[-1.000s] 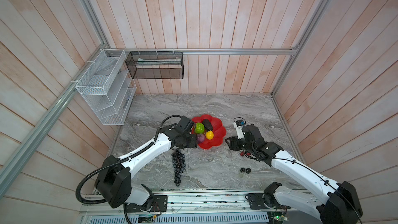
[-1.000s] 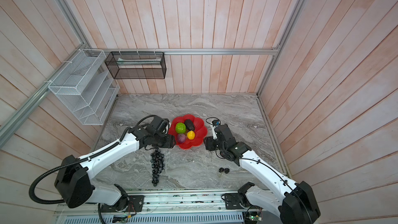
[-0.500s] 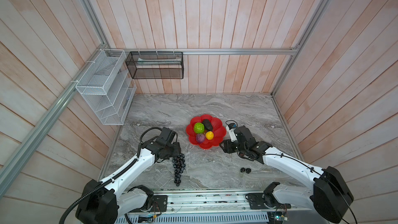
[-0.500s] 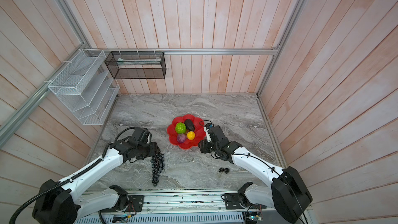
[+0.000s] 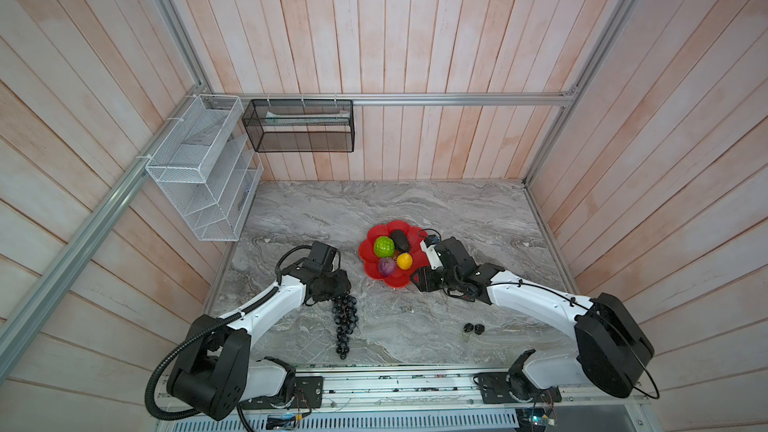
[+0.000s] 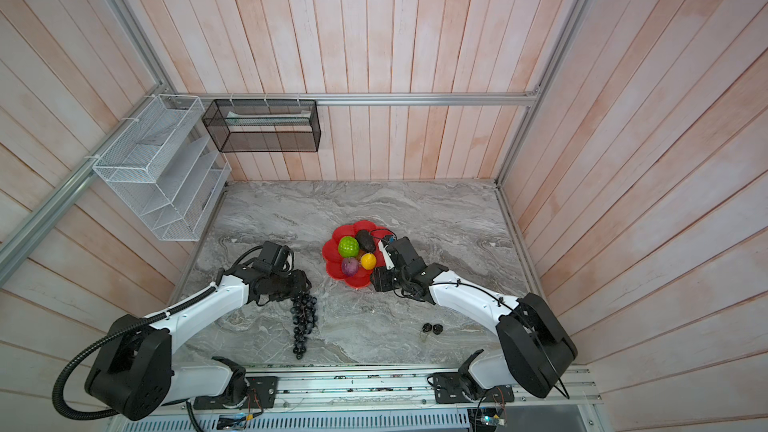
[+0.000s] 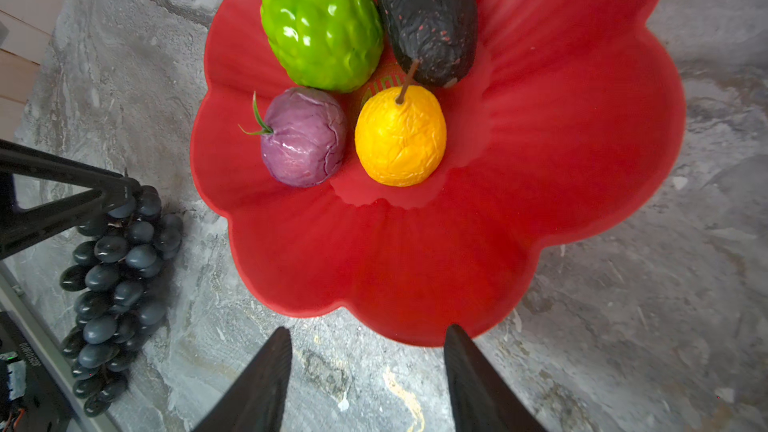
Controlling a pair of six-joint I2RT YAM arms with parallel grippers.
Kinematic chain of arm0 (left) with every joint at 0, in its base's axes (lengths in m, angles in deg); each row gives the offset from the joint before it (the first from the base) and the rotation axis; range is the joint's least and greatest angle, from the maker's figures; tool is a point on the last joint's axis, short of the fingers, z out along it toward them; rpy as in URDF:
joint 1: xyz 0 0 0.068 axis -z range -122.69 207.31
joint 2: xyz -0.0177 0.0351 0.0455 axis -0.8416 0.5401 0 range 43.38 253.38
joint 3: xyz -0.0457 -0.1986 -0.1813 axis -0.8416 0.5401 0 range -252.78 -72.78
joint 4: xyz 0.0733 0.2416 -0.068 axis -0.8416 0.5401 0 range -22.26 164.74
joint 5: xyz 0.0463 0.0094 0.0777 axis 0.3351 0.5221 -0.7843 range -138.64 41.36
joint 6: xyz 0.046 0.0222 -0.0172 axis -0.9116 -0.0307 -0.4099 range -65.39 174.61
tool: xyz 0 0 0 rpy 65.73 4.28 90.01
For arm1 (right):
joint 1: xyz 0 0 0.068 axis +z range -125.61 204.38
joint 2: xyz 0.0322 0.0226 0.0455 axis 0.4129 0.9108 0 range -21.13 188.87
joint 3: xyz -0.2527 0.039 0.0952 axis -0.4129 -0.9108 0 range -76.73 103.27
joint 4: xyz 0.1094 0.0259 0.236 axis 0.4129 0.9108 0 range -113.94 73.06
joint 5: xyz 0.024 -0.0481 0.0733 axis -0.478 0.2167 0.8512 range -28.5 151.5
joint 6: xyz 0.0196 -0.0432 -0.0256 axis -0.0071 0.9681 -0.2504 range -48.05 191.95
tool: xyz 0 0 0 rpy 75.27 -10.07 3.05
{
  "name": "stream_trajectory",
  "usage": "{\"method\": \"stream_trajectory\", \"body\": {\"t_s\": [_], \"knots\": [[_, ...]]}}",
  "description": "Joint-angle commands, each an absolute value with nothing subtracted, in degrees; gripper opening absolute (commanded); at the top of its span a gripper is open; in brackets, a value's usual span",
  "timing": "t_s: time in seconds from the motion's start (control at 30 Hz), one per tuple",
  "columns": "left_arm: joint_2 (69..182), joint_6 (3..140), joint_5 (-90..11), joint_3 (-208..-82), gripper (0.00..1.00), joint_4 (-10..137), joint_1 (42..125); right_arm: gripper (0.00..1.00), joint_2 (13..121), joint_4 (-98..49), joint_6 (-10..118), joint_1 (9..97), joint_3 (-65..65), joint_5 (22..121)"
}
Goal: Place and organize the fake fruits in the fruit bowl
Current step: 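Move the left gripper down to the black grapes stem, then close the left gripper on the black grapes stem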
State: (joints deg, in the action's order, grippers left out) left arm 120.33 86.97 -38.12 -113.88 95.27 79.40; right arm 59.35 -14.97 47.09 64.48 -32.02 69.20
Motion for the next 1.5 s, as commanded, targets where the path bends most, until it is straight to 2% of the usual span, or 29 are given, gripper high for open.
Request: {"method": "stream_trajectory", "body": {"t_s": [0.0,0.07,0.17,0.27,0.53,0.73,0.83,1.0,1.2,1.37,1.47], "knots": [[121.7,85.9,-36.2,-113.2,0.49,91.0,79.2,0.59,60.3,-15.2,47.7,65.0,-30.3,70.3],[122.6,85.6,-36.2,-113.5,0.40,90.9,79.2,0.59,60.5,-15.2,47.8,65.0,-30.4,70.3],[123.2,85.3,-36.7,-113.6,0.32,91.0,79.2,0.59,60.4,-15.9,47.5,65.1,-31.1,70.3],[122.5,85.4,-36.8,-113.6,0.17,91.2,79.2,0.59,60.0,-16.8,47.0,65.2,-31.9,70.5],[117.1,84.6,-38.6,-114.1,0.08,93.1,79.2,0.59,59.6,-18.5,46.7,65.4,-33.1,70.6],[113.7,83.9,-38.7,-114.8,0.08,95.4,79.2,0.59,59.3,-19.6,46.5,65.5,-34.0,70.5],[113.4,83.8,-38.4,-114.4,0.10,95.5,79.2,0.59,59.5,-20.0,46.5,65.6,-33.9,70.8],[115.5,83.3,-37.0,-114.3,0.25,95.2,79.2,0.59,59.9,-20.0,46.8,65.7,-33.4,70.9],[114.6,83.1,-39.7,-114.8,0.33,95.5,78.9,0.59,59.7,-20.0,46.4,65.7,-33.6,70.6],[114.1,83.5,-40.2,-114.5,0.49,95.4,77.0,0.59,60.6,-20.2,46.5,66.0,-33.1,70.9],[114.9,83.6,-38.2,-113.5,0.53,94.5,75.3,0.59,61.2,-20.0,46.7,66.0,-32.4,71.1]]}}
